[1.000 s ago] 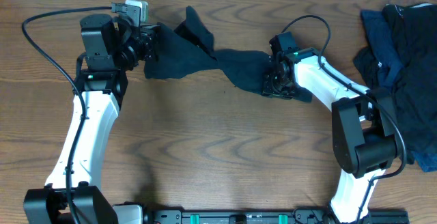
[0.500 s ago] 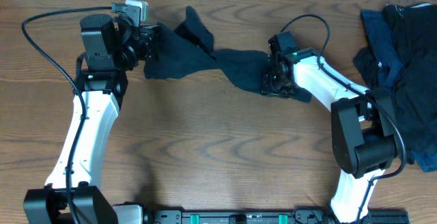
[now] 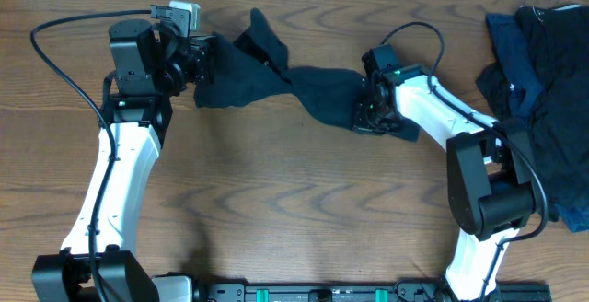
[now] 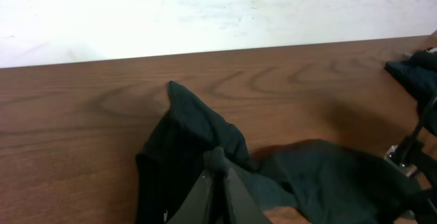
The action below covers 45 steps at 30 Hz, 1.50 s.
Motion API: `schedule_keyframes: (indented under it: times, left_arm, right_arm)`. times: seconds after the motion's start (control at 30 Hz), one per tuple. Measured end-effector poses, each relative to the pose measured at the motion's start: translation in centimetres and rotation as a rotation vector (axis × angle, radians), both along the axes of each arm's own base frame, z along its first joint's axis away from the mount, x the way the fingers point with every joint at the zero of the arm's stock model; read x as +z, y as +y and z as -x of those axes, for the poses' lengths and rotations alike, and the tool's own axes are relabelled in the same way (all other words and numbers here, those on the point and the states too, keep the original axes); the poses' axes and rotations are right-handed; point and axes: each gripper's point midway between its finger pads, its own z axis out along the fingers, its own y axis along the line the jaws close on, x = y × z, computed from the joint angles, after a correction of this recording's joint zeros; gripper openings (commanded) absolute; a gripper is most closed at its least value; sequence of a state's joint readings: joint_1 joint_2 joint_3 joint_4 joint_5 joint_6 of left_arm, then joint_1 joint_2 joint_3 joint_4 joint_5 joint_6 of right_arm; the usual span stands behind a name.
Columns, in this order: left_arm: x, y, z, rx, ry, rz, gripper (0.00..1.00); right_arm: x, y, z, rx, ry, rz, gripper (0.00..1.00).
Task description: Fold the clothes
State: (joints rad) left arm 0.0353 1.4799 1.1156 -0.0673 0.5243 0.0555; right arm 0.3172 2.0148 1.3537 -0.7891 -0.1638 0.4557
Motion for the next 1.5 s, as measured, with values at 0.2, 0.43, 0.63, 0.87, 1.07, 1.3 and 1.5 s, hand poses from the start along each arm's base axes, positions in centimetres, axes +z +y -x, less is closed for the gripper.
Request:
schedule_keyframes:
  times: [0.2,0.43,0.63,0.87,1.07,1.3,1.5]
  left_arm:
    - [0.1,0.0,0.0,0.0,-0.004,0.0,0.07]
    - [0.1,0.0,0.0,0.0,-0.004,0.0,0.07]
    - [0.1,0.0,0.0,0.0,-0.004,0.0,0.07]
    - [0.1,0.0,0.0,0.0,-0.003,0.0,0.06]
    - [0.1,0.0,0.0,0.0,-0.003,0.0,0.07]
    - [0.0,0.0,0.0,0.0,0.0,0.0,0.07]
    - [0.0,0.0,0.0,0.0,0.001,0.0,0.07]
  right_arm:
    - [5.5,-1.5,-2.3,-0.042,-0.13,-0.036,0.01]
    - [13.5,-4.8,-5.5,-0.113,-0.376,-0.084,0.01]
    - [12.5,-7.8,-6.9,-0.179,-0.378,-0.064,0.01]
    - [9.1,-8.2,-10.4,-0.188,-0.421,-0.044,0.01]
    - [5.8,-9.0,-14.3,-0.213,-0.506,-0.005,0.01]
    - [5.0,-11.9,-17.7,-0.281,-0.627,0.026,0.15]
    - [5.2,-15.4,-18.0,-0.342,-0.644,0.075,0.65]
